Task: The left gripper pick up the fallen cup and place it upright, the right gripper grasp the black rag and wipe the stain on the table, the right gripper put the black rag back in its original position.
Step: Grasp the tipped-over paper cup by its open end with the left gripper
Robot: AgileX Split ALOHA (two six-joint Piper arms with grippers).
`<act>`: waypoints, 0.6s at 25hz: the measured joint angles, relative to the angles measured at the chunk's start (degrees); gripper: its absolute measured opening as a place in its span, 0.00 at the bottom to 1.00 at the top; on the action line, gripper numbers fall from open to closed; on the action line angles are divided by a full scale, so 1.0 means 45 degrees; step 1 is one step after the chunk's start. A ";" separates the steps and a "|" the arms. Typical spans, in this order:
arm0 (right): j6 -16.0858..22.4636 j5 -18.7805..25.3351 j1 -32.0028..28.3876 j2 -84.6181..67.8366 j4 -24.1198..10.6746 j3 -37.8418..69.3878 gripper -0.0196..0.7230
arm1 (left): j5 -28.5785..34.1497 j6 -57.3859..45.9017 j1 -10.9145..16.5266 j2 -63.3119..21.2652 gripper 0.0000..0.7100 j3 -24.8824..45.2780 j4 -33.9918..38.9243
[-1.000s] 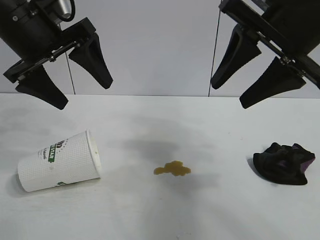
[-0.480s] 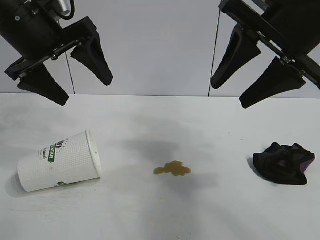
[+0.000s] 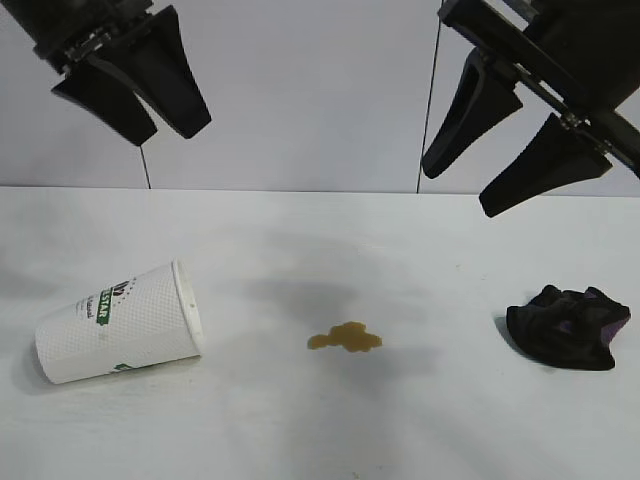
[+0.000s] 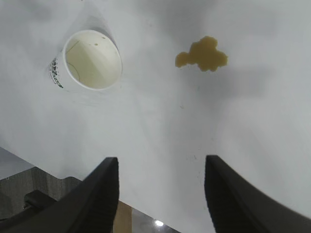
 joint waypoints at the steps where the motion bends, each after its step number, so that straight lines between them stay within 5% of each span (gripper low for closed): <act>1: 0.0000 0.0000 0.0000 0.0000 0.0000 0.0000 0.53 | 0.0015 0.0614 -0.0248 0.0000 0.98 -0.0041 0.0356; 8: 0.0000 0.0000 0.0000 0.0000 0.0000 0.0000 0.53 | 0.0230 0.1861 -0.2126 0.0000 0.98 -0.0071 0.4495; 15: 0.0000 0.0000 0.0000 0.0000 -0.0012 0.0000 0.53 | -0.0671 -0.0577 -0.3048 0.0000 0.98 -0.0071 0.6853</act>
